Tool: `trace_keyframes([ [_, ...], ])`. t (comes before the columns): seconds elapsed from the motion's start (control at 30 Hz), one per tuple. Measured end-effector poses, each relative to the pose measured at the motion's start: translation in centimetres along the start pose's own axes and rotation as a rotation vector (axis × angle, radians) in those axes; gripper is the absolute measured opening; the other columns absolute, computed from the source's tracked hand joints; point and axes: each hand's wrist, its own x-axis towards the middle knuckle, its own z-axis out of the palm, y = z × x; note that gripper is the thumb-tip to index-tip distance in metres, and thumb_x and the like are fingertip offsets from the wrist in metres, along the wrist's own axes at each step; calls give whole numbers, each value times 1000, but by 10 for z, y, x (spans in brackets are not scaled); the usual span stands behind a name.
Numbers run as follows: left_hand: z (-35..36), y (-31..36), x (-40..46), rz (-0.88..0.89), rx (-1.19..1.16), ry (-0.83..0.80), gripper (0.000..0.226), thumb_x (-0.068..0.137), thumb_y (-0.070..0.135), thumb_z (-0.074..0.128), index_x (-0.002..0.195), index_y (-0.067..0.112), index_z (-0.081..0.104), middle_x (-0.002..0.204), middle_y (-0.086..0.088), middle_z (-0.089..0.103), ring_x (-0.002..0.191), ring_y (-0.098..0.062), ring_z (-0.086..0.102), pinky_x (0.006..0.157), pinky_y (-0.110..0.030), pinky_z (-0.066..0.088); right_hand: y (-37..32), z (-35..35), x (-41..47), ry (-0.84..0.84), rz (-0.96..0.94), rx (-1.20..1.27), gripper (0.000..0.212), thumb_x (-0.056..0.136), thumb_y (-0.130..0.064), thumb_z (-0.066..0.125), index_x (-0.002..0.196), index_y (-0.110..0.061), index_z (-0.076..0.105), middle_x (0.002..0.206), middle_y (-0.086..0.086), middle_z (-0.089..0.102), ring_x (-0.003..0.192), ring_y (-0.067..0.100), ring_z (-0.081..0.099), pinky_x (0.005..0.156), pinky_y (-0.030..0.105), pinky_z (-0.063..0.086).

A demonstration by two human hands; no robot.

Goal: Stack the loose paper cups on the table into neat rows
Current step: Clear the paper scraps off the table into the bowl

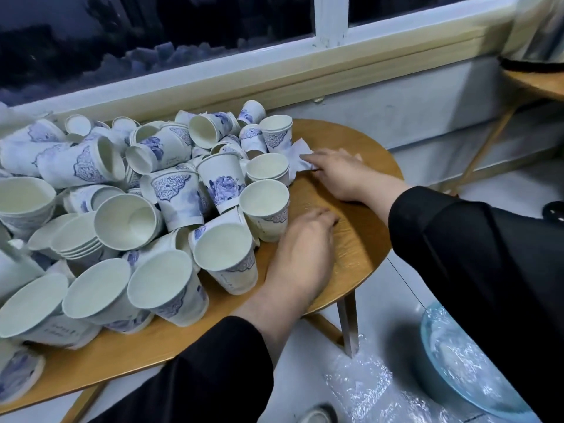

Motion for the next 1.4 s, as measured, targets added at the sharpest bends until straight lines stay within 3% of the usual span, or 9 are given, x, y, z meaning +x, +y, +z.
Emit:
trace_keyframes([
  [0.37, -11, 8, -3, -75, -92, -14, 37, 103, 18, 50, 140, 18, 56, 134, -5, 64, 123, -23, 58, 102, -27, 38, 39, -12, -79, 323, 109, 258, 24, 94, -19, 54, 111, -23, 70, 108, 2, 61, 105, 24, 56, 87, 33, 43],
  [0.57, -19, 30, -4, -138, -231, 2, 80, 94, 45, 66, 159, 33, 20, 130, -5, 65, 119, -22, 60, 97, -30, 44, 40, -34, -162, 340, 80, 439, 19, 91, -11, 59, 97, -21, 73, 97, -2, 64, 86, 13, 57, 77, 22, 44],
  [0.63, -14, 47, 0, -83, -324, -25, 69, 92, 48, 66, 153, 36, 37, 130, -3, 66, 120, -21, 60, 98, -29, 44, 35, -40, -185, 338, 63, 448, 16, 91, -11, 61, 91, -24, 71, 89, 0, 63, 78, 9, 53, 70, 15, 38],
  [0.73, 4, 73, 6, 72, -365, 26, 21, 96, 36, 62, 107, 22, 73, 89, 4, 64, 89, -20, 59, 75, -33, 42, 36, -42, -208, 329, 156, 688, 11, 91, -19, 62, 85, -15, 70, 86, 16, 65, 76, 15, 56, 75, 34, 50],
  [0.9, 34, 109, 13, 107, -298, 15, 12, 88, 10, 65, 91, 13, 76, 79, -2, 55, 77, -22, 52, 66, -30, 33, 51, -43, -251, 237, 245, 1432, 32, 102, -21, 50, 117, 4, 63, 113, 24, 68, 97, 25, 68, 85, 36, 56],
  [1.03, 56, 138, 5, 204, -218, -190, 35, 86, 11, 67, 120, 18, 72, 105, -6, 68, 102, -25, 61, 78, -23, 36, 81, -34, -276, 455, 416, 1432, 11, 98, -4, 54, 103, 1, 62, 101, 24, 67, 84, 26, 68, 70, 30, 58],
  [1.13, 66, 134, 1, 204, -172, -236, 47, 92, 15, 62, 139, 18, 58, 124, -5, 67, 115, -24, 61, 98, -29, 41, 124, -19, -294, 524, 605, 933, 11, 89, -2, 62, 89, -12, 67, 88, 10, 69, 73, 17, 64, 59, 16, 51],
  [1.27, 62, 112, 6, 190, 47, -113, 40, 96, 23, 57, 136, 21, 60, 133, -4, 61, 127, -29, 52, 103, -40, 36, 172, 22, -316, 403, 761, 541, 12, 89, -9, 61, 93, -15, 70, 89, 4, 69, 71, 12, 60, 57, 16, 44],
  [1.4, 56, 98, 15, 118, 18, -66, 36, 98, 23, 55, 133, 20, 62, 135, -4, 60, 126, -30, 53, 107, -41, 38, 202, 72, -327, 1, 770, 415, 45, 89, -24, 71, 131, -14, 60, 131, 13, 63, 112, 27, 61, 93, 33, 48],
])
